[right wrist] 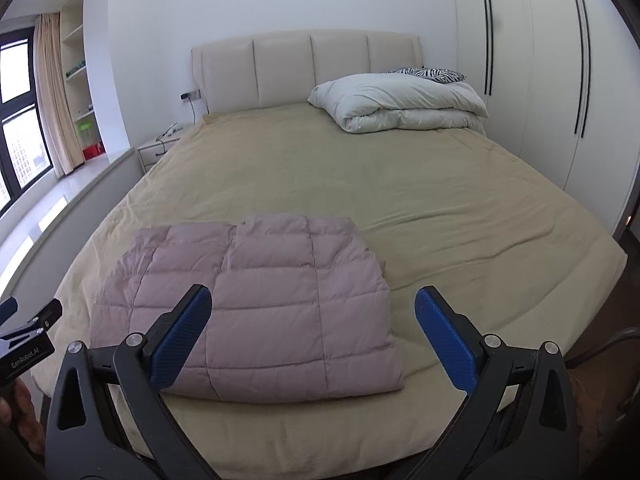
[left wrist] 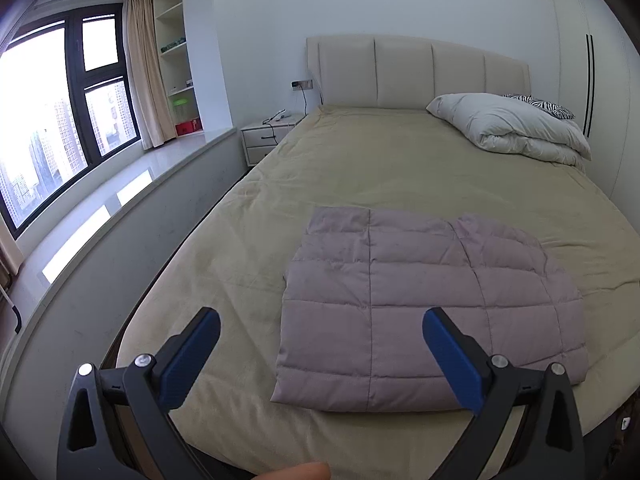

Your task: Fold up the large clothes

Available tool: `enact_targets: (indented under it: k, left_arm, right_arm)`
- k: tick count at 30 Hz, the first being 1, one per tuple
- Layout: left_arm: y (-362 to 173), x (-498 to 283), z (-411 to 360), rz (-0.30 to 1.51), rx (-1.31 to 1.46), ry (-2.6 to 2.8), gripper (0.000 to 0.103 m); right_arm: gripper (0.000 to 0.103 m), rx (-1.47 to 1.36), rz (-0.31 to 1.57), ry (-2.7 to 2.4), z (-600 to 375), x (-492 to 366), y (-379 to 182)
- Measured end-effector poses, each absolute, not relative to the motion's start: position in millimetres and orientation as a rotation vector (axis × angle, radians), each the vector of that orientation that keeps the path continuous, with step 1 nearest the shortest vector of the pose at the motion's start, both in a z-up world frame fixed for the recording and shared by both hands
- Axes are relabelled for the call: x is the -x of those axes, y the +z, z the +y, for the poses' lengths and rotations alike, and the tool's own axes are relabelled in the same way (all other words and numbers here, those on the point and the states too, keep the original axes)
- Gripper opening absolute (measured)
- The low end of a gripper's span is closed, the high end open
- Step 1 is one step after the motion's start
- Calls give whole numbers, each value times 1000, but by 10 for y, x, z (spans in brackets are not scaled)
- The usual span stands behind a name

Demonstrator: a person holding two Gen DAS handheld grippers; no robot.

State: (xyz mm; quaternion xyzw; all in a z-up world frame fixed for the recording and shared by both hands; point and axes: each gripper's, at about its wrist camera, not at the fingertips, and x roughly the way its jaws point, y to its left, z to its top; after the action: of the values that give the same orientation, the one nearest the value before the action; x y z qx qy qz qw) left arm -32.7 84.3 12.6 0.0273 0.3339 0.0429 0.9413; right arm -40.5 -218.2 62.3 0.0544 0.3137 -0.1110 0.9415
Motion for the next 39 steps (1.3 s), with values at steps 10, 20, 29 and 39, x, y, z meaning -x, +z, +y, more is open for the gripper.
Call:
enact_targets:
  k: [10, 20, 29, 39]
  left_arm:
    - [-69, 312, 748, 732, -91, 87, 103]
    - [-170, 314, 652, 759, -112, 79, 103]
    - [-166, 323, 631, 762, -113, 76, 103]
    - [-196, 319, 630, 767, -119, 72, 103]
  right_arm:
    - [103, -41, 778, -202, -1871, 220, 285]
    - [103, -47, 806, -195, -1837, 165, 224]
    - [103, -47, 822, -189, -1790, 105, 210]
    - [103, -49, 827, -189, -1761, 52, 170]
